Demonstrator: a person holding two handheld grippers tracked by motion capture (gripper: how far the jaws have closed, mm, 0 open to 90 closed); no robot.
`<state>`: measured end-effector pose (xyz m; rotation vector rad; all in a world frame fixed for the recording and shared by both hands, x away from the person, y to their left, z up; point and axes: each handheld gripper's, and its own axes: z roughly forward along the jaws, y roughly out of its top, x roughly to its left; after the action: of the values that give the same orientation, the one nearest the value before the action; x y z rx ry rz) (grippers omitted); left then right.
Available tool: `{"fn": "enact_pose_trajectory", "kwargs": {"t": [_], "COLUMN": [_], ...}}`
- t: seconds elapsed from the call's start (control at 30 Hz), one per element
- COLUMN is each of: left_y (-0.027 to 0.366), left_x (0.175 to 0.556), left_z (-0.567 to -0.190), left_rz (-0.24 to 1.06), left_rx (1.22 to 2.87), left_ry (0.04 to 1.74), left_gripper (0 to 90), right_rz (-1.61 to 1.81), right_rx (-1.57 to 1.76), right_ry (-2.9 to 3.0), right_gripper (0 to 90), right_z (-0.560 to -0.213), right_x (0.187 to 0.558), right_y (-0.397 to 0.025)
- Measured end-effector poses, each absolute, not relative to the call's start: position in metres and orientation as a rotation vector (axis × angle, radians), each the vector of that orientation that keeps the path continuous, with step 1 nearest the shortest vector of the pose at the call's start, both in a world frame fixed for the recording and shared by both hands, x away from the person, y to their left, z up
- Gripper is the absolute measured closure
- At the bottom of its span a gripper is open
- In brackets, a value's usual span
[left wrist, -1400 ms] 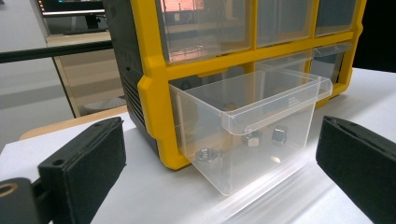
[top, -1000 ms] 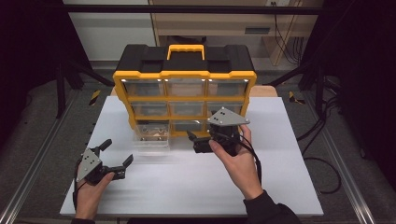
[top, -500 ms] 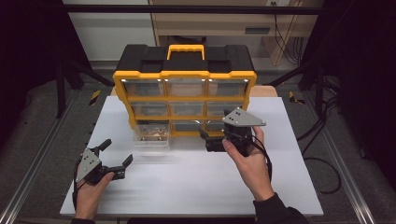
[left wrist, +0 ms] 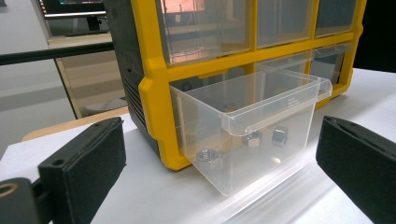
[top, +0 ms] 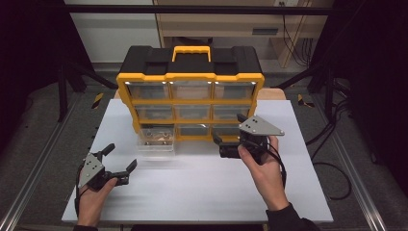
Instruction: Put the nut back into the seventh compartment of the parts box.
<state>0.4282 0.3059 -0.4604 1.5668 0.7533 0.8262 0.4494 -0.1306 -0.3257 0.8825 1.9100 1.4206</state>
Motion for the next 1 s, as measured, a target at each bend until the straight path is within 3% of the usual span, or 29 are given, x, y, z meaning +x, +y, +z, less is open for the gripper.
{"fn": "enact_pose_trajectory", "kwargs": {"t": [1.0], "left_y": [0.306], "left_x": [0.428], "left_z": [-0.460], "left_rz": [0.831], "left_rx": [1.566], "left_ry": [0.755], "left_gripper": [1.3], "right_rz": [1.441], "right_rx": [0.949], "right_ry": [1.810], "right_gripper": [4.7], "right_z": [-0.345], "right_x": [0.440], "right_y": [-0.177]}}
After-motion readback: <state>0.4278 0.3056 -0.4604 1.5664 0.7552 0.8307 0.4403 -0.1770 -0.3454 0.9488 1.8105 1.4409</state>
